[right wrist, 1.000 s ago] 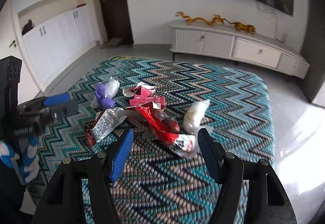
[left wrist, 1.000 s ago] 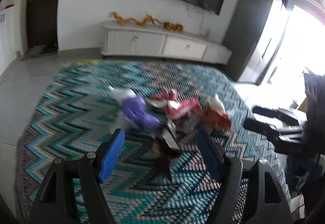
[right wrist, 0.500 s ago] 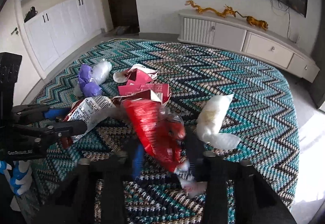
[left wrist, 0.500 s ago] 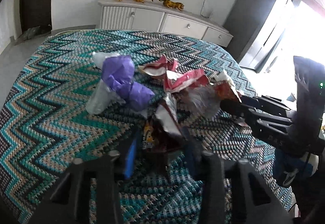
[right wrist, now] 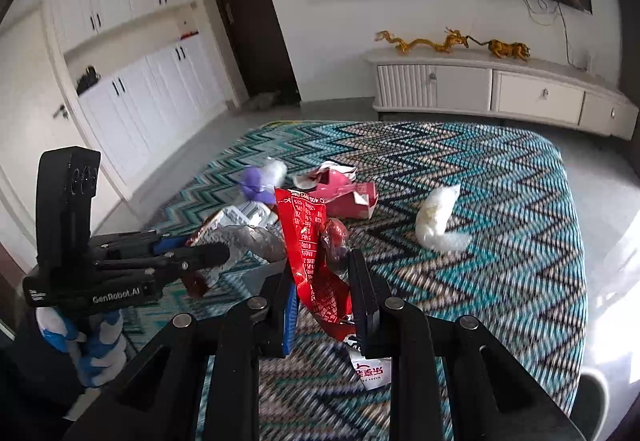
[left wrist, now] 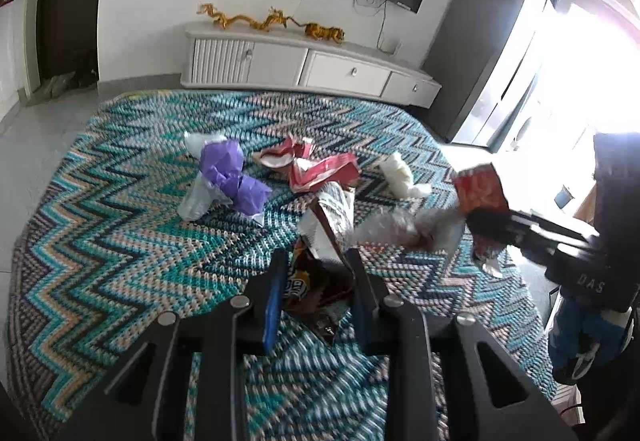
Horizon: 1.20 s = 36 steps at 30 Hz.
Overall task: Collect trash
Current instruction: 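Carry both wrappers to the trash bin and release them inside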
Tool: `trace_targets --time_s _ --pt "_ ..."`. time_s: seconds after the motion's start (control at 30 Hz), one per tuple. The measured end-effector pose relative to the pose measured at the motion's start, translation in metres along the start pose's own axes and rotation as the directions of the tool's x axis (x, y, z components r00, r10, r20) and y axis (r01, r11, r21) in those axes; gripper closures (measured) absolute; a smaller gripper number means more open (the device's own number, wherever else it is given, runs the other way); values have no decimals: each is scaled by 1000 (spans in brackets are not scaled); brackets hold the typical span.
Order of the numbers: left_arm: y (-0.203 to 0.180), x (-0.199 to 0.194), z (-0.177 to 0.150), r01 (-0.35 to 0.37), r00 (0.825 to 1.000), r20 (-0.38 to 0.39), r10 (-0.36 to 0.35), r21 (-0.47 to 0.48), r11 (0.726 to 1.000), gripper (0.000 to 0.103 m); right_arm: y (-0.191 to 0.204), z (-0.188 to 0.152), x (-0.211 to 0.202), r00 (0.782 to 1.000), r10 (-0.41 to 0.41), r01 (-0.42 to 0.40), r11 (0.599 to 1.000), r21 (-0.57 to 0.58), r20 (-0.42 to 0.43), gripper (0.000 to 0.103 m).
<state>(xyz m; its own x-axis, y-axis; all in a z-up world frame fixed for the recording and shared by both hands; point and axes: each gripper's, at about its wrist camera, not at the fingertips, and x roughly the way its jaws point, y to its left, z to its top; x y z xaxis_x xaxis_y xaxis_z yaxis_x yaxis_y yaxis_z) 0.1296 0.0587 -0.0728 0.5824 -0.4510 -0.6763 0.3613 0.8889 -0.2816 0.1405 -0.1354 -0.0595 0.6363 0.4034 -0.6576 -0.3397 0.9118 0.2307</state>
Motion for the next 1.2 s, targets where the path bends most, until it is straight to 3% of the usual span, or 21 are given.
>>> trace_targets --time_s 0.27,0.4,0.6,0.7,0.93,1.1,1.2 --pt "-9 -47 -9 -11 998 58 10 11 1000 76 -14 -56 10 979 -60 77 994 79 -194 77" --pt "-13 -65 -17 -21 997 71 20 7 1000 76 -12 -71 3 978 -70 87 993 81 -194 70" --pt "-23 -86 -20 -25 995 102 24 15 1000 76 -7 -80 -4 978 -87 99 994 54 -191 70" --pt "-35 -96 -20 -25 993 116 21 33 999 76 -4 -84 -18 985 -90 99 994 56 -146 81" --pt "-85 -120 -15 8 986 164 -26 111 994 76 0 -82 -85 998 -64 61 992 107 18 82" --pt "-131 -126 -6 67 978 181 -101 187 980 76 -22 -86 -137 987 -115 91 977 195 116 82" --pt "-165 -117 2 141 971 158 -178 218 966 76 -46 -94 -165 972 -174 126 953 275 155 82"
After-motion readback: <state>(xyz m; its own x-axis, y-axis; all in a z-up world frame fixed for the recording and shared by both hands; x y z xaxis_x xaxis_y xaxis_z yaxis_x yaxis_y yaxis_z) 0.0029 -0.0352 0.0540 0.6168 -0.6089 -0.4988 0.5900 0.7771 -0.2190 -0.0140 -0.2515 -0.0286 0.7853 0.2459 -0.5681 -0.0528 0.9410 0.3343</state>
